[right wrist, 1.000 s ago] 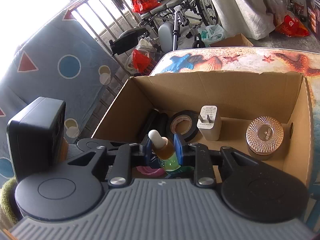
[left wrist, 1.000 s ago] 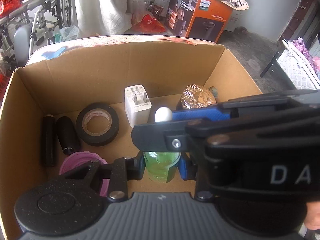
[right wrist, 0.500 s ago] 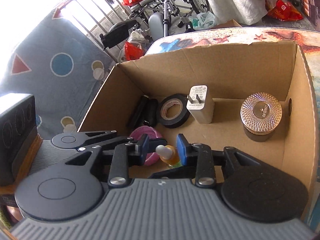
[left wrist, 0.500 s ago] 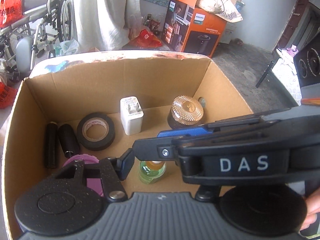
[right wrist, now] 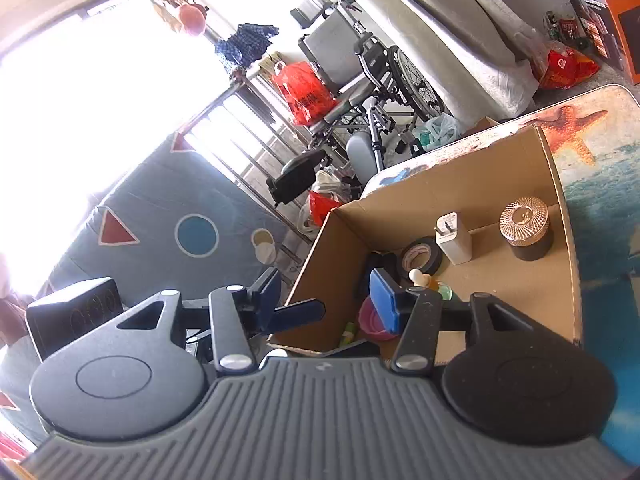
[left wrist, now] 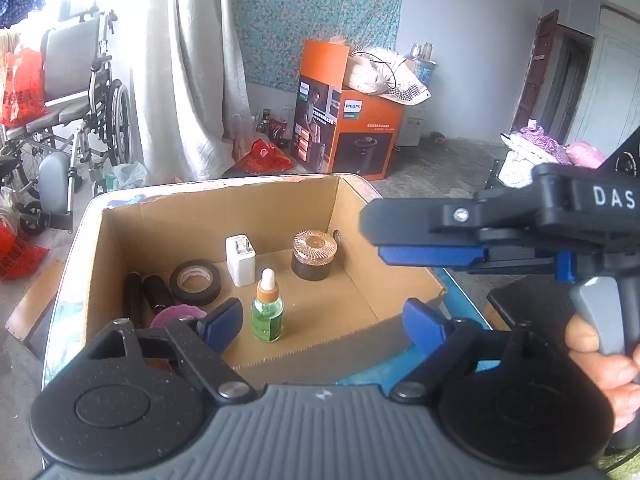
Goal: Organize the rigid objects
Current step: 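Move the right gripper to the white pill bottle and grasp its lid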
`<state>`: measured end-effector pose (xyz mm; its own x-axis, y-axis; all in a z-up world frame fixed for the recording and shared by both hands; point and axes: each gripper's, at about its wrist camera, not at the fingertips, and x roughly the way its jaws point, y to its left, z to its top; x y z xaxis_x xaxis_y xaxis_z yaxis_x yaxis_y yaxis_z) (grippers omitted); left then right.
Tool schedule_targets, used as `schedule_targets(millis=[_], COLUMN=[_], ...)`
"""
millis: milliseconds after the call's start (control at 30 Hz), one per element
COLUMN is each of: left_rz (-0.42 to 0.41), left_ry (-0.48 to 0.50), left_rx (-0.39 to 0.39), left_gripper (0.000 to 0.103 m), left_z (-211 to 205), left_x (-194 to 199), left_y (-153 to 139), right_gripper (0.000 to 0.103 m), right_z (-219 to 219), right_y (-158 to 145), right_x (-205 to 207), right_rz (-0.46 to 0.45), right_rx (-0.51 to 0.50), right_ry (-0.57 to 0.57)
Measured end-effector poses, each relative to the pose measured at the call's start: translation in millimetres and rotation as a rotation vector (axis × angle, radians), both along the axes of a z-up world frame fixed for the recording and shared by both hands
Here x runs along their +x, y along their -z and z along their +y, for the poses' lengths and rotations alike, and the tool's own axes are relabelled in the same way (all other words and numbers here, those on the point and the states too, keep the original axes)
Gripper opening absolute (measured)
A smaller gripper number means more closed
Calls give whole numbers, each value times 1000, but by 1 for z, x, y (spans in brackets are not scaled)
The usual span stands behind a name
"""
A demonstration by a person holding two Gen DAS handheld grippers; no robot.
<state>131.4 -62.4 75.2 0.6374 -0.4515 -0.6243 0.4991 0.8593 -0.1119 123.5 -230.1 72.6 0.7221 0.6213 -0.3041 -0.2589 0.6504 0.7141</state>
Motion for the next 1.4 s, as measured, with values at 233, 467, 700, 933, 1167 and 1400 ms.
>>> schedule_targets(millis=[233, 467, 700, 933, 1167, 1400], left_rz=[-44, -29, -59, -39, -17, 6], left_ry=[-64, -122, -180, -233, -253, -235], left_rx=[23, 10, 14, 22, 50, 55], left_gripper=[94, 94, 94, 94, 82, 70], left_z=[35, 60, 83, 102, 107, 101], left_x=[-54, -60, -63, -46, -19, -4], left_y=[9, 27, 42, 65, 90, 103], right_gripper=[61, 61, 61, 61, 61, 54], right_z=[8, 50, 78, 108, 135, 155], right_y=[22, 48, 50, 58, 61, 66], right_x=[-56, -51, -38, -11, 14, 34], right_rz=[24, 118, 137, 175, 175, 157], right_rx=[54, 13, -40, -38, -75, -119], right_ry=[8, -36, -54, -104, -112, -110])
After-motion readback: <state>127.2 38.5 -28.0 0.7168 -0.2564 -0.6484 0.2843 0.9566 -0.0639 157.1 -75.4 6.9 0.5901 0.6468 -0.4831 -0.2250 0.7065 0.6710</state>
